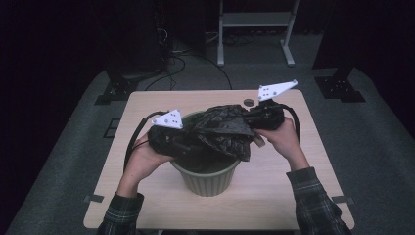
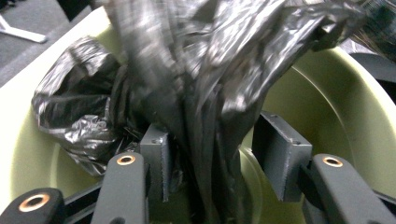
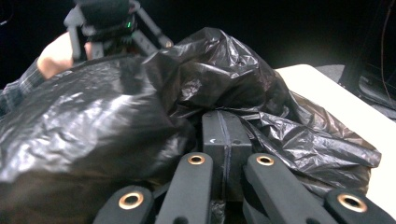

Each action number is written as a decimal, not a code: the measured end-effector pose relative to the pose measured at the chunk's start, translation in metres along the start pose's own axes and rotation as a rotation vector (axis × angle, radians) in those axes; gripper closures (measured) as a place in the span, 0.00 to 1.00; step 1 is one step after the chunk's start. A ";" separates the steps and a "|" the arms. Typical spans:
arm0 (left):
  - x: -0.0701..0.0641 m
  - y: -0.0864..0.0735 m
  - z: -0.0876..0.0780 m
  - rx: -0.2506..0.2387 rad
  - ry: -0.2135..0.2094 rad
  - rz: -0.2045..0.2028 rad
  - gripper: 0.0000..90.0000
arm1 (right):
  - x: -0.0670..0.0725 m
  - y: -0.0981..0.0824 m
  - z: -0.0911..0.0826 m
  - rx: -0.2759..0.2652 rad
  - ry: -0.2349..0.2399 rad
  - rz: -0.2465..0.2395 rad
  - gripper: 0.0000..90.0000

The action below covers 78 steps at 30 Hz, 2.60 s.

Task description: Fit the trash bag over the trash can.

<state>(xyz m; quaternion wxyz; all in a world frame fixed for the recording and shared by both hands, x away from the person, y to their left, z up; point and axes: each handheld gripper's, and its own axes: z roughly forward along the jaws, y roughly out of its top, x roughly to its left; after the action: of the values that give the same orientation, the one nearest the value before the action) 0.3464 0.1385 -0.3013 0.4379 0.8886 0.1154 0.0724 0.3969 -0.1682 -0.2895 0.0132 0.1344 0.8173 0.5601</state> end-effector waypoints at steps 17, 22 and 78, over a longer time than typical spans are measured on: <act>-0.004 -0.013 -0.030 -0.119 0.107 -0.031 0.02 | -0.006 0.001 0.018 0.046 -0.005 0.000 1.00; -0.005 -0.014 -0.044 -0.140 0.132 -0.024 0.02 | -0.009 -0.003 0.006 0.044 -0.030 0.010 1.00; 0.028 -0.005 -0.019 -0.225 0.130 -0.148 0.98 | 0.021 0.000 0.001 -0.044 0.057 -0.060 0.62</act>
<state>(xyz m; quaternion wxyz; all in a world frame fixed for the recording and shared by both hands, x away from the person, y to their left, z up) 0.3680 0.1638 -0.2932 0.5306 0.8164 0.1997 0.1099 0.3769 -0.1624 -0.2868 0.0099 0.0935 0.8086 0.5807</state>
